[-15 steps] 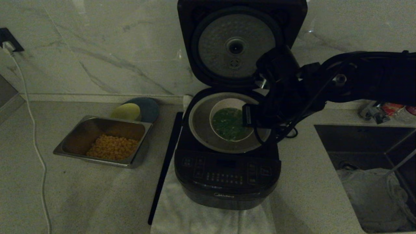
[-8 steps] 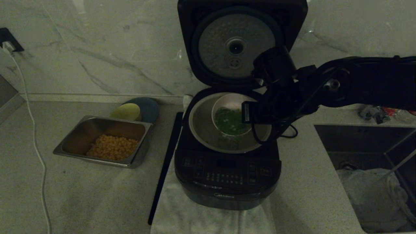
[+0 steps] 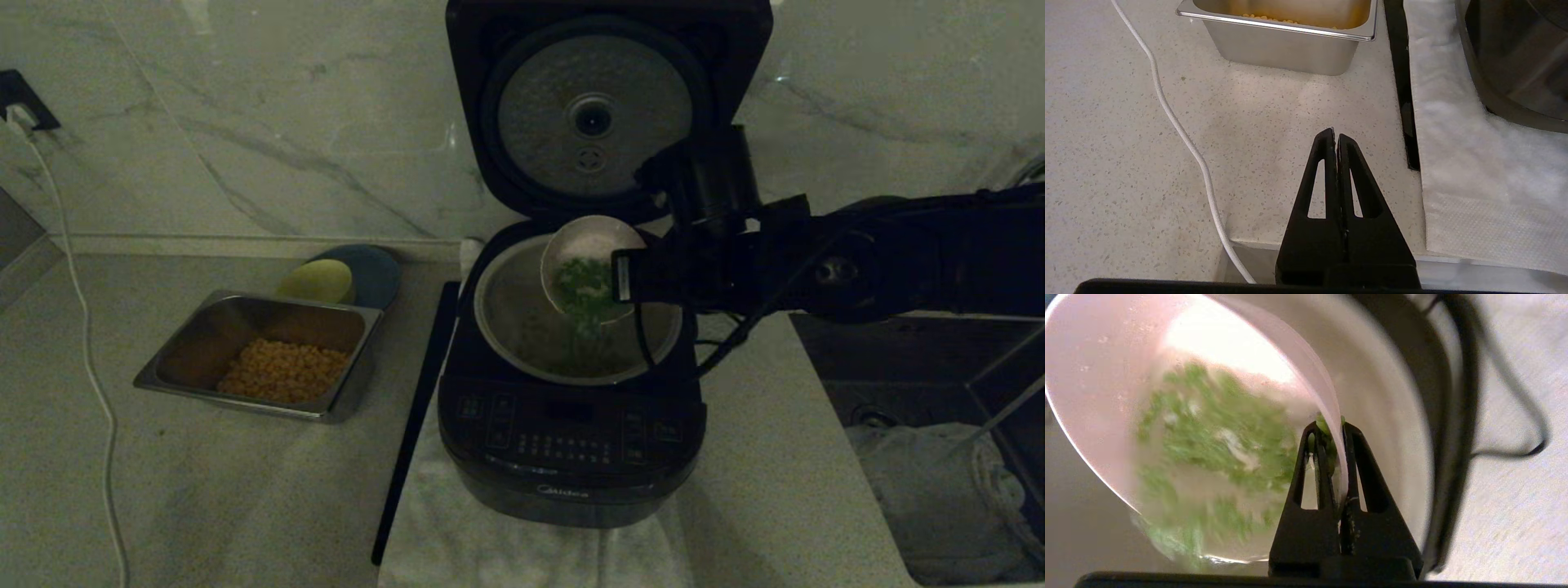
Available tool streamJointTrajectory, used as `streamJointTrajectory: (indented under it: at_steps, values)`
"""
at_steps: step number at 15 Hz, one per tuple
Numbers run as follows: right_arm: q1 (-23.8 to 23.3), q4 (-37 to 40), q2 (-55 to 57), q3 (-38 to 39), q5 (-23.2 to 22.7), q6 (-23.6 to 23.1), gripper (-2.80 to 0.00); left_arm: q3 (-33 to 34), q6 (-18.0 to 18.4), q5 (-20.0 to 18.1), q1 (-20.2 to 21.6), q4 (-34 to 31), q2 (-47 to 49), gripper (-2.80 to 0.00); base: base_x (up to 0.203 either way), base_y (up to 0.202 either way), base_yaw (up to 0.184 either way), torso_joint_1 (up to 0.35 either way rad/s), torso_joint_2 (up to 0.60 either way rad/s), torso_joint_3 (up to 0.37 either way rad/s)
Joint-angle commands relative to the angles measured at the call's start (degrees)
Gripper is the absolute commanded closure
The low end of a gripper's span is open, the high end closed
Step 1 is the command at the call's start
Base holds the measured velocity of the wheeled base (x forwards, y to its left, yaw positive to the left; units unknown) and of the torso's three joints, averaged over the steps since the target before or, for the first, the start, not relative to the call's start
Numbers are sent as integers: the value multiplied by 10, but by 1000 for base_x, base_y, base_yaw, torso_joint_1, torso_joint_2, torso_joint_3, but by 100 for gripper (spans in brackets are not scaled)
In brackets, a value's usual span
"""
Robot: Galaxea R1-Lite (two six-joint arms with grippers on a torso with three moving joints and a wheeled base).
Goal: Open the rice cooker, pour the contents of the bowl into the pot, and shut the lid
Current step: Pour the water from the bowl into the rice cooker
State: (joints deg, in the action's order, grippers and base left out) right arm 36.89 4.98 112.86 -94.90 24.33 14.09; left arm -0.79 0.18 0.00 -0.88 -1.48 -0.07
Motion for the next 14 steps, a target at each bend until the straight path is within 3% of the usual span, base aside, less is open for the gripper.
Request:
streamJointTrajectory:
  at_steps: [1, 9, 14]
  values:
    - [8, -76, -30, 54, 27, -20, 0, 0, 0, 0, 0, 0, 0, 0, 0, 0, 0, 0, 0, 0]
    - [31, -307, -49, 175, 52, -107, 0, 0, 0, 0, 0, 0, 0, 0, 0, 0, 0, 0, 0, 0]
    - [32, -476, -47, 242, 62, -189, 0, 0, 0, 0, 0, 0, 0, 0, 0, 0, 0, 0, 0, 0]
